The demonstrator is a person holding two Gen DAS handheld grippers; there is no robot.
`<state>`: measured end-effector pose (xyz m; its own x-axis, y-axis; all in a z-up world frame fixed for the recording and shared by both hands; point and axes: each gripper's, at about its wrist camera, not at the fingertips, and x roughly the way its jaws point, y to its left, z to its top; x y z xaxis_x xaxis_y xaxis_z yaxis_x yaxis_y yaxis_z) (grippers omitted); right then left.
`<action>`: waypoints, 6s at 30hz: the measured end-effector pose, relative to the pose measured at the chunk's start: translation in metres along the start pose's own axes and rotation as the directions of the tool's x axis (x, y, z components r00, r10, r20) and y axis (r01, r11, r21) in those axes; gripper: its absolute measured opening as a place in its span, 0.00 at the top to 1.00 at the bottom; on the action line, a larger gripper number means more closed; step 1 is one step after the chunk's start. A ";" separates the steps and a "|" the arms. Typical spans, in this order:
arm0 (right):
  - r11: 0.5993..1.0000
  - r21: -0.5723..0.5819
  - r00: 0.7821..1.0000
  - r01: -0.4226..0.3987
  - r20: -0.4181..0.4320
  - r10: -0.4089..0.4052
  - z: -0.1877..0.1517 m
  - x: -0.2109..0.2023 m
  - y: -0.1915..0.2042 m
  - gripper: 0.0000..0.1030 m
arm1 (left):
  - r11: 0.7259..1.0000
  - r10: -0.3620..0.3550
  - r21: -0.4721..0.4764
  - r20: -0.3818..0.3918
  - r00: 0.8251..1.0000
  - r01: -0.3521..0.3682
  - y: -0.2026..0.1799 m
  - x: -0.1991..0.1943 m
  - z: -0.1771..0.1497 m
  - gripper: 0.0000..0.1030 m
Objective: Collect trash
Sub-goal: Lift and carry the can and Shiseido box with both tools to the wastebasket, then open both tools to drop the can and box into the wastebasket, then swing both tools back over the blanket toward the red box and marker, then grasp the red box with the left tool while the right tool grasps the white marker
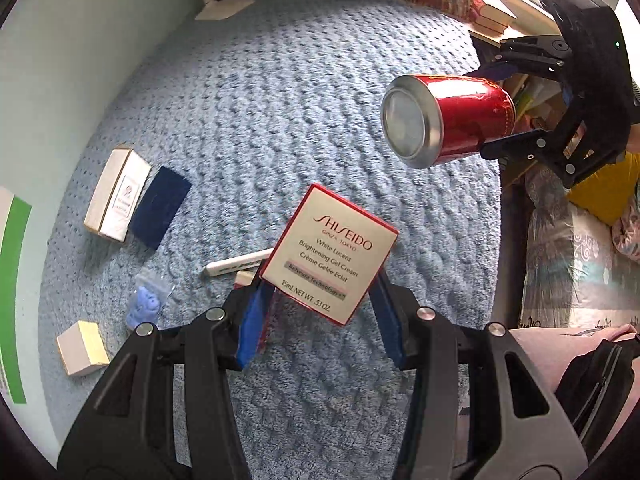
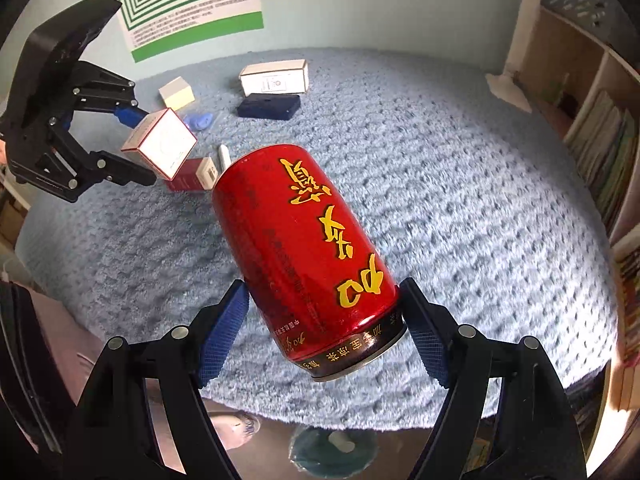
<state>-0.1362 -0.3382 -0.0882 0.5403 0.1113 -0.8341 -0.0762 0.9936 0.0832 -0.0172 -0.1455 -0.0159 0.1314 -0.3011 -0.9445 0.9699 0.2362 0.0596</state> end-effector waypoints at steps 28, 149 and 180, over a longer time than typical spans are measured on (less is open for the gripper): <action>0.807 0.568 0.986 0.163 -0.074 -0.147 -0.237 -0.087 -0.056 0.25 | 0.805 -0.238 0.522 -0.152 0.959 0.282 -0.261 0.071 0.087 0.56; 0.915 -0.330 0.972 -0.233 -0.082 0.219 0.071 0.073 0.076 0.20 | 0.967 0.101 -0.222 -0.110 0.989 -0.123 0.037 0.031 -0.062 0.16; 0.891 -0.390 0.963 -0.233 -0.220 0.156 0.114 0.195 0.135 0.77 | 0.971 -0.032 -0.241 -0.133 0.991 -0.001 0.088 0.102 -0.069 0.68</action>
<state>0.0549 -0.1804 -0.1774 0.3245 0.2580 -0.9100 -0.5209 0.8518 0.0558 0.0671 -0.0921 -0.1295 0.0720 -0.1833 -0.9804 0.8918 0.4520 -0.0190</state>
